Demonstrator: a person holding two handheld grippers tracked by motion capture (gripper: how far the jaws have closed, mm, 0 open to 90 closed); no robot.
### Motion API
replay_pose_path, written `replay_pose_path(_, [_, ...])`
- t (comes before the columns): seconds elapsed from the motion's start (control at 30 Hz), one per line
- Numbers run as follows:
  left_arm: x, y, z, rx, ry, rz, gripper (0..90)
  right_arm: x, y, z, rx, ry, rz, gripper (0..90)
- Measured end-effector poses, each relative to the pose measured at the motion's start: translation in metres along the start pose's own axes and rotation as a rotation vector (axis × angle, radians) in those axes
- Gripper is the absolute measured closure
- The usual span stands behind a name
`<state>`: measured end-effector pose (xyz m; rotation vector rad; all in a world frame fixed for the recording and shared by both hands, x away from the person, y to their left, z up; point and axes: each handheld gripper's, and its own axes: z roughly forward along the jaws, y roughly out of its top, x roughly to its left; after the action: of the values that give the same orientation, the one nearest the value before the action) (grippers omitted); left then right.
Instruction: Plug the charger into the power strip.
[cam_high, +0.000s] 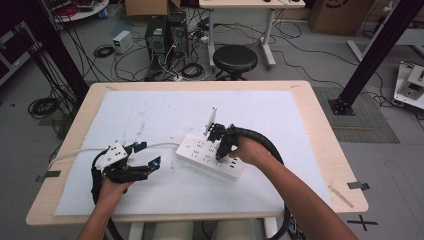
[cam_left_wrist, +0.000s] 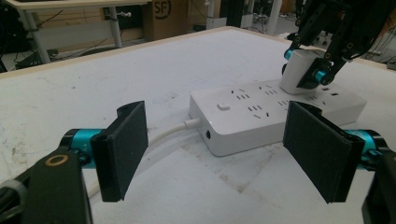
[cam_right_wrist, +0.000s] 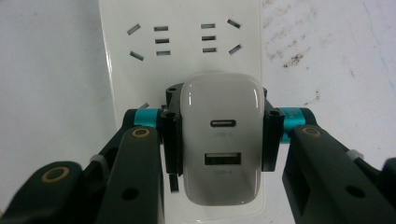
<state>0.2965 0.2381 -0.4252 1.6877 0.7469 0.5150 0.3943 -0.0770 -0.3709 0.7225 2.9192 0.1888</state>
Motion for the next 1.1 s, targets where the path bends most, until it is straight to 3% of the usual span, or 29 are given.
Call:
replay_pose_path(0.07, [-0.001,0.0,0.0,0.0,0.0,0.0,22.2,-0.001,0.0,0.001,-0.005,0.009,0.001,63.8])
replay_pose_path(0.13, [-0.001,-0.001,0.001,0.004,0.0,-0.001,22.2,0.0,0.001,0.001,-0.004,-0.004,-0.033,63.8])
replay_pose_path(0.3, [-0.002,-0.002,0.0,0.002,0.001,-0.004,22.2,-0.011,-0.002,0.004,-0.031,0.072,0.002,63.7])
replay_pose_path(0.63, [0.0,-0.003,-0.003,0.006,0.001,-0.011,22.2,-0.011,-0.009,0.004,-0.102,0.068,-0.014,62.5])
replay_pose_path(0.7, [0.0,-0.004,-0.005,0.009,0.004,-0.012,22.2,-0.011,-0.013,0.001,-0.165,0.088,-0.018,46.8])
replay_pose_path(0.8, [0.001,-0.005,-0.006,0.01,0.011,-0.017,22.2,-0.018,-0.025,-0.011,-0.319,0.139,0.042,41.0])
replay_pose_path(1.1, [0.001,-0.003,-0.008,0.005,0.019,-0.021,22.2,-0.032,-0.069,-0.027,-0.493,0.138,0.19,29.2])
